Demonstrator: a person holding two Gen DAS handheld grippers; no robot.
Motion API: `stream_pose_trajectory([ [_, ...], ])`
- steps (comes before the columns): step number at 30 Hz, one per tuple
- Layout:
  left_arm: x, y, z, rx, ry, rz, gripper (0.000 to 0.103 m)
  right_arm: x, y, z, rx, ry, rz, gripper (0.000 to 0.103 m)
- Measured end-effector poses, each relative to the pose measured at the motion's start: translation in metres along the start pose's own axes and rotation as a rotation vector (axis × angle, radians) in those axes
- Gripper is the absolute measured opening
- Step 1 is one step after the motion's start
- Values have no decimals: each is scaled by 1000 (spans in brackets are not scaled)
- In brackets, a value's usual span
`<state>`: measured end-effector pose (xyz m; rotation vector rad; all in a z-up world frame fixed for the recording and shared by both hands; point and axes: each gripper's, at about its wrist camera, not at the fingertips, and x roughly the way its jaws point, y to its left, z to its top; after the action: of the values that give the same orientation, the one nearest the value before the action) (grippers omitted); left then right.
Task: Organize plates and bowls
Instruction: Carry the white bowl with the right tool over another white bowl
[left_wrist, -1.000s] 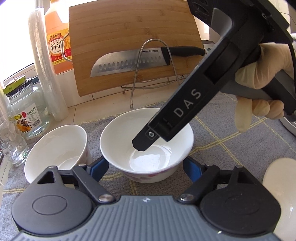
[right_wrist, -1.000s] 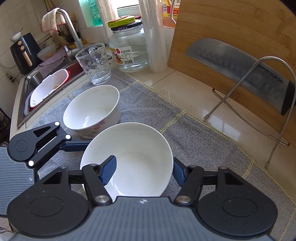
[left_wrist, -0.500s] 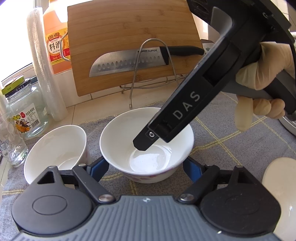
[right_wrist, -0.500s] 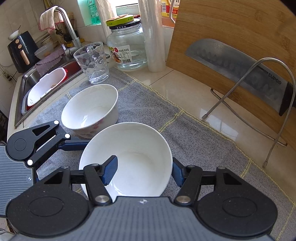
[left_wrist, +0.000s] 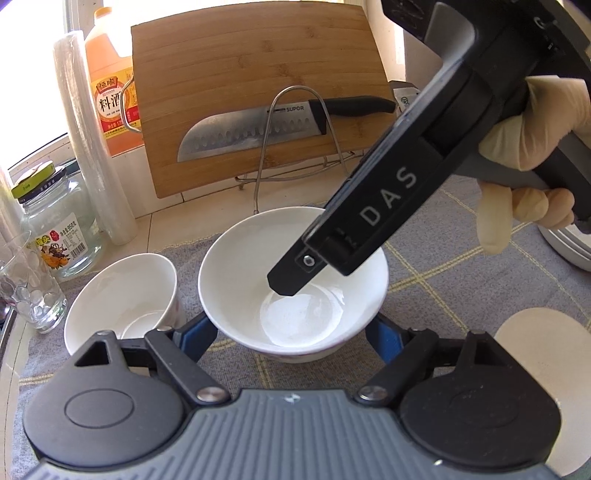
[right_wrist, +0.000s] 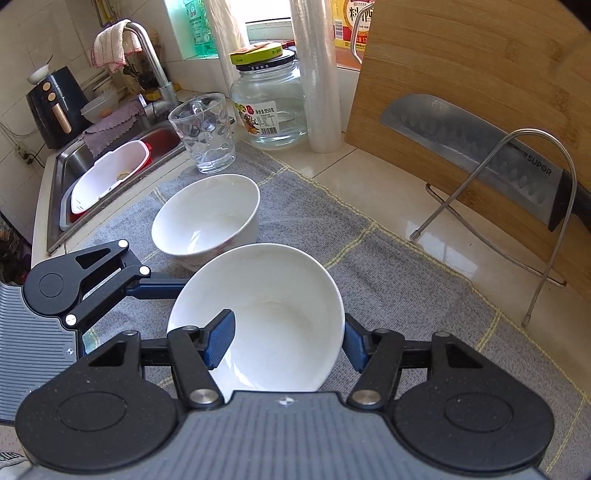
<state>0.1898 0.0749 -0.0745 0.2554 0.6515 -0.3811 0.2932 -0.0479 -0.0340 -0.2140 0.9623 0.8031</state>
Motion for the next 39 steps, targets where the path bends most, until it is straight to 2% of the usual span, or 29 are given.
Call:
stream_pose_trajectory([
  [18, -63, -31, -6, -1, -12, 2, 87, -63, 32, -31, -17, -52, 49, 67],
  [39, -117, -65, -23, -9, -8, -16, 87, -109, 62, -79, -19, -90, 80, 67],
])
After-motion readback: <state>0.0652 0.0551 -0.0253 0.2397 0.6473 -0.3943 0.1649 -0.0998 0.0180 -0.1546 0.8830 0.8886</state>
